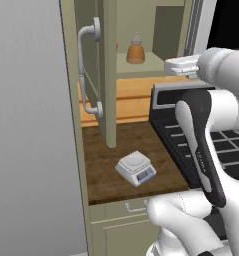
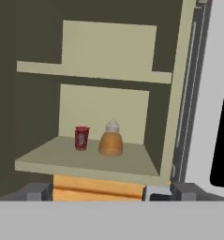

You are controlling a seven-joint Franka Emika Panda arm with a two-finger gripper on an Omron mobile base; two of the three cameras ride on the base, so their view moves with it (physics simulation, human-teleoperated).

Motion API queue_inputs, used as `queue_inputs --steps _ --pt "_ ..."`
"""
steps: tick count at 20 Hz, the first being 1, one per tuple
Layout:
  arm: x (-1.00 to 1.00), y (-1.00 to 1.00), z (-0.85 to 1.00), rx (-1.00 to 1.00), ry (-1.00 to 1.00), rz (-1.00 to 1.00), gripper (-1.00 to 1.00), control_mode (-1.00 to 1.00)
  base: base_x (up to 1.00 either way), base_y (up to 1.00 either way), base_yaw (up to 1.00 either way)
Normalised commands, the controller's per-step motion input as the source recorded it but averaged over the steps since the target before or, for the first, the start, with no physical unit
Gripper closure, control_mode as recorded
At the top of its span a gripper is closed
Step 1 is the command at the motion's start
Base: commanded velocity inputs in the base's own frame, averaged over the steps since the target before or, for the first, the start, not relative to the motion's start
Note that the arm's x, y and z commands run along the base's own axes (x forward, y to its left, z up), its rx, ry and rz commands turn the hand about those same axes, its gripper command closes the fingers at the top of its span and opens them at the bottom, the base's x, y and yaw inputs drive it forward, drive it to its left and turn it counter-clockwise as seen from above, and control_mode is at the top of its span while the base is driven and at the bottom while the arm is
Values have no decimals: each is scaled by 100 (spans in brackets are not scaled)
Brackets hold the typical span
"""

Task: Pick the honey bottle and place it on the digital scale for weighing, and close the cabinet.

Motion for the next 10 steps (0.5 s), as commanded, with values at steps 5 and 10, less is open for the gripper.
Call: queue_inputs --steps 5,10 --pt "60 14 0 2 6 -6 -100 -100 0 0 0" --pt "66 3 -6 3 0 -5 -100 -100 0 0 0"
